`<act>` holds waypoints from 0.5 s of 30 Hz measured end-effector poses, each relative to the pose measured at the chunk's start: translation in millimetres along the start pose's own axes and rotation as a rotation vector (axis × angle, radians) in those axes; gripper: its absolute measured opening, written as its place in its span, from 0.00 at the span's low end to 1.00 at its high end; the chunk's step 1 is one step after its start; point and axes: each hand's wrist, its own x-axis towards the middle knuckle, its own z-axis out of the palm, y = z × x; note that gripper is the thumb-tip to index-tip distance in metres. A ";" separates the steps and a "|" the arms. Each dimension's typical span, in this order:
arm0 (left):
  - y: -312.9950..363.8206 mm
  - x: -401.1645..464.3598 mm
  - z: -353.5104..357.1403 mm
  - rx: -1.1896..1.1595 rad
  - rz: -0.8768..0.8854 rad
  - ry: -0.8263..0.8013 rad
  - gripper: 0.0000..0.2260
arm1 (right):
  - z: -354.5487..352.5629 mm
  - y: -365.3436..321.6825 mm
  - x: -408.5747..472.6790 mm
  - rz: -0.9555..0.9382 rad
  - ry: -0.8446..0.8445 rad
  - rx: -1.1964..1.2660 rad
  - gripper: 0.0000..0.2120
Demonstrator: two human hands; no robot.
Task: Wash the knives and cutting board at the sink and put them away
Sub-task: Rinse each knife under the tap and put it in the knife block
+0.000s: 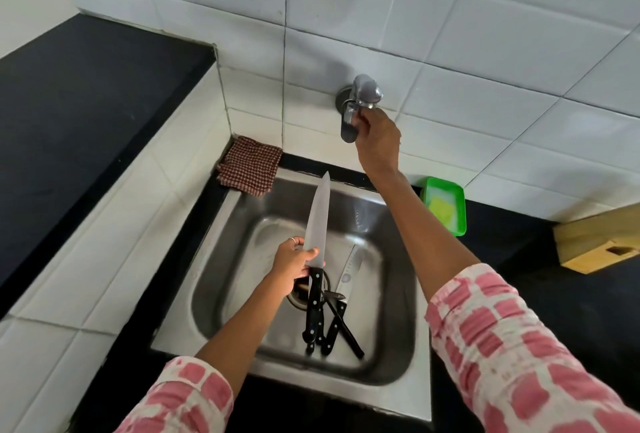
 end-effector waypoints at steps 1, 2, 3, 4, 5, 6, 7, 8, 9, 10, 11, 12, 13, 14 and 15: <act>1.1 0.9 0.6 -0.008 0.004 -0.003 0.07 | -2.6 -2.9 1.0 -0.023 -0.027 -0.046 0.09; 2.3 1.2 1.1 -0.016 0.004 -0.007 0.07 | -5.1 -5.3 1.9 -0.044 -0.052 -0.083 0.09; 2.7 2.6 1.4 -0.025 0.006 -0.007 0.07 | -7.0 -7.1 3.1 -0.058 -0.075 -0.114 0.10; 4.0 2.5 1.8 -0.034 0.005 -0.009 0.07 | -9.0 -8.7 3.9 -0.063 -0.093 -0.135 0.10; 4.8 3.2 1.9 -0.043 0.008 -0.009 0.08 | -10.7 -10.7 3.9 -0.063 -0.111 -0.151 0.10; 5.9 2.8 1.8 -0.046 0.010 -0.010 0.08 | -12.6 -12.5 4.0 -0.060 -0.126 -0.173 0.10; 6.1 3.1 1.3 -0.054 0.013 -0.011 0.08 | -14.1 -14.7 3.9 -0.058 -0.135 -0.208 0.10; 7.0 2.3 0.7 -0.065 0.014 -0.010 0.08 | -15.3 -16.4 4.0 -0.058 -0.143 -0.252 0.11; 7.0 2.5 0.0 -0.076 0.016 -0.007 0.08 | -15.8 -18.1 4.8 -0.061 -0.156 -0.283 0.11; 7.6 1.9 -0.4 -0.080 0.018 -0.007 0.08 | -15.2 -18.4 6.5 -0.059 -0.173 -0.293 0.10; 7.7 1.8 -0.4 -0.084 0.021 -0.007 0.08 | -14.3 -19.3 8.3 -0.046 -0.188 -0.288 0.09; 8.3 0.6 -0.2 -0.086 0.022 -0.008 0.08 | -13.1 -19.2 9.8 -0.026 -0.205 -0.274 0.09; 8.6 0.5 0.3 -0.089 0.021 -0.008 0.08 | -12.3 -18.6 11.2 -0.010 -0.219 -0.259 0.09; 9.0 -0.3 1.1 -0.092 0.018 -0.010 0.07 | -12.7 -17.8 12.2 0.001 -0.236 -0.247 0.09; 9.1 0.2 1.9 -0.096 0.015 -0.014 0.06 | -13.5 -17.7 12.9 0.000 -0.259 -0.243 0.10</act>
